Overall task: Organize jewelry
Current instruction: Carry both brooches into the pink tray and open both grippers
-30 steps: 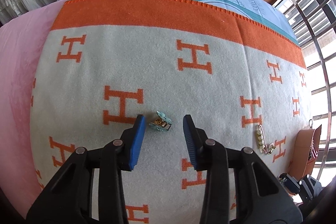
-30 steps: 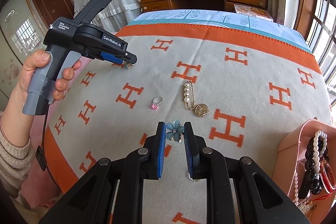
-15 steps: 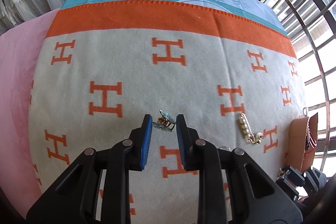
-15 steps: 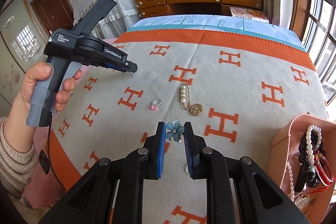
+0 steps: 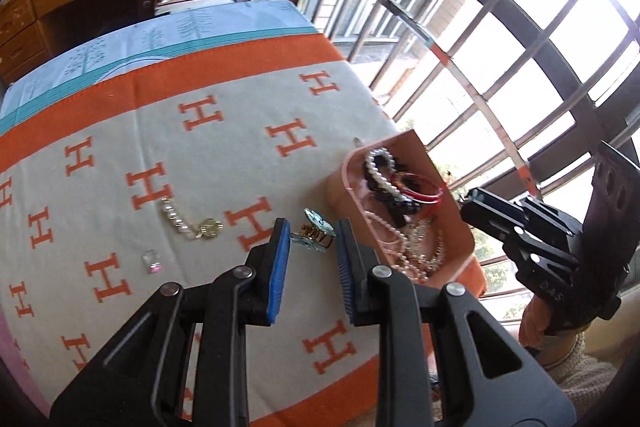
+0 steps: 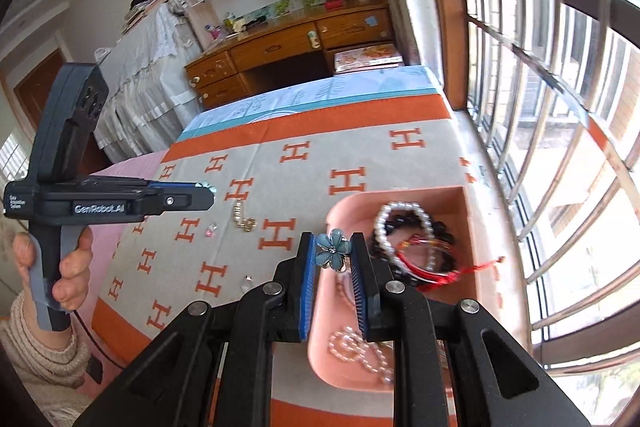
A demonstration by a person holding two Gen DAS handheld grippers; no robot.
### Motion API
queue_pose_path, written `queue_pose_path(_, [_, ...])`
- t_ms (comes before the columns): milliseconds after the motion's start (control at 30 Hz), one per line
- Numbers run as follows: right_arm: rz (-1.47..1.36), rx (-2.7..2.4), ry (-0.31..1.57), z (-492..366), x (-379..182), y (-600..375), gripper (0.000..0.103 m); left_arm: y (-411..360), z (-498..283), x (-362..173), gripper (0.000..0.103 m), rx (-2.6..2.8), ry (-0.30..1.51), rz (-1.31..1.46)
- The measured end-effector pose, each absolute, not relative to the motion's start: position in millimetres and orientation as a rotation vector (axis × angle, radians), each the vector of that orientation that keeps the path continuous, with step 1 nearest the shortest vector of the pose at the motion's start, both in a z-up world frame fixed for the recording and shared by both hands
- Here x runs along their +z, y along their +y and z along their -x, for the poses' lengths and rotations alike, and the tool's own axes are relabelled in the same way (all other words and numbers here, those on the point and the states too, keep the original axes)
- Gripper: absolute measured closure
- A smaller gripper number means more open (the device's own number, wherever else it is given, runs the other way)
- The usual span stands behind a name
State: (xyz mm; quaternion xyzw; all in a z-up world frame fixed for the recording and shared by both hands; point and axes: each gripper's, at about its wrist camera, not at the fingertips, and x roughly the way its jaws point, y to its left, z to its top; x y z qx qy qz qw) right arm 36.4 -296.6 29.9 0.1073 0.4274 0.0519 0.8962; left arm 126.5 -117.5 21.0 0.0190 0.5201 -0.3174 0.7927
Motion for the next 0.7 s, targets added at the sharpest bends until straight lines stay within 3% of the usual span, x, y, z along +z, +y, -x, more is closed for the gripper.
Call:
queue_pose_path(300, [-0.323,-0.023,0.938,-7,4,-354,0.086,-202,-109,-5,0.083,-0.764,1.183,-0.112])
queue_pose_path(600, [-0.431,-0.035,0.946,-60,-18,-377,0.085,-226,-130,-24,0.082,-0.690,1.206,-0.141])
queue_pose_path(667, [-0.473,-0.033,0.962,-76,-24,-382,0.074,-227,-135,-27,0.082,-0.678,1.224,-0.143])
queue_pose_path(700, [-0.494,-0.036,0.961,-82,-27,-385,0.060,-226,-137,-28,0.082,-0.676,1.234,-0.137])
